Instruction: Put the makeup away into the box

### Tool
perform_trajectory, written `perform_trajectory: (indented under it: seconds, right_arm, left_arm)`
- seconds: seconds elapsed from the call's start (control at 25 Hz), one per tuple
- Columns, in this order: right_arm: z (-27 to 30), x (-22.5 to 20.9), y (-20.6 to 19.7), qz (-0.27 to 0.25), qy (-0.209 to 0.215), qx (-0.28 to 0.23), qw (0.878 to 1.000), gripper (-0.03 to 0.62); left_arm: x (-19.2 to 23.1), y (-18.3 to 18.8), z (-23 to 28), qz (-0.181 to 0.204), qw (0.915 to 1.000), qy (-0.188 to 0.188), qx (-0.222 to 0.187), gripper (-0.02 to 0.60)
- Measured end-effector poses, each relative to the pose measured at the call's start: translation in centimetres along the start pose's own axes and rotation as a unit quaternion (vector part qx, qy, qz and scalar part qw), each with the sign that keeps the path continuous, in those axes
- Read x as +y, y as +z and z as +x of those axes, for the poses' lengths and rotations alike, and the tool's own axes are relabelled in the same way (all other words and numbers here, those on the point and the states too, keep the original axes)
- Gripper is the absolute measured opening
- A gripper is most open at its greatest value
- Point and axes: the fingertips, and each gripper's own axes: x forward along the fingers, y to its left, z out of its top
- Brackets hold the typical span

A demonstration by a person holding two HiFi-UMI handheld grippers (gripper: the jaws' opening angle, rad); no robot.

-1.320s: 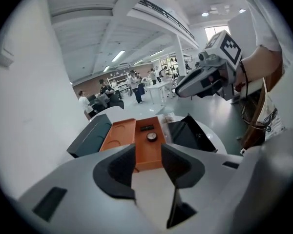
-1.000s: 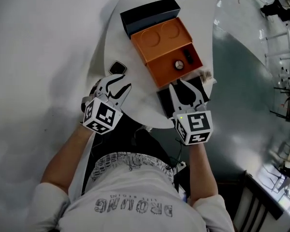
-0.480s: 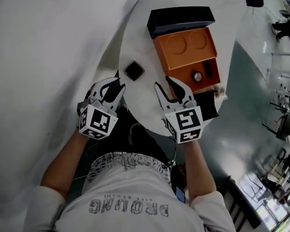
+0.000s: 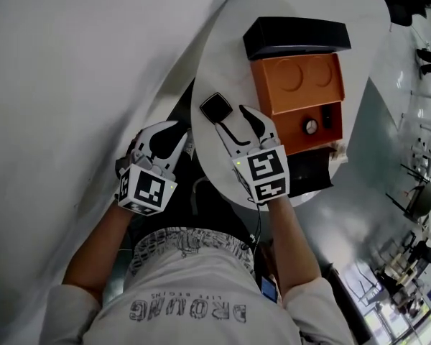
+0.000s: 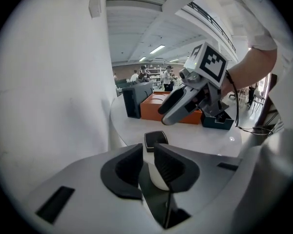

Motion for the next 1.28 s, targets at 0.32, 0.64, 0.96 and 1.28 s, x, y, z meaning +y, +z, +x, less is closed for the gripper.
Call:
perform_trajectory:
  seconds: [0.32, 0.64, 0.96, 1.28]
  right_arm:
    - [3.5, 0.1, -1.3, -0.025, 0.014, 0.034, 0.999, 0.320]
    - [5.7, 0.6, -2.0, -0.046, 0.020, 0.058, 0.997, 0.356]
    - [7.3, 0.5, -2.8, -0.062, 0.018, 0.078, 0.995, 0.364]
    - [8.3, 0.4, -4.0, -0.060, 0.010, 0.098, 0.993, 0.364]
  left_arm:
    - [0.8, -1.5, -0.1, -0.016, 0.9999, 0.007, 0.000, 0.082]
    - [1.0, -2.4, -0.2, -0.031, 0.9995, 0.007, 0.008, 0.083]
    - [1.1, -3.1, -0.2, -0.037, 0.9992, 0.008, 0.012, 0.081]
    - [1.4, -3.7, -0.4, -0.041, 0.9991, 0.007, 0.014, 0.081]
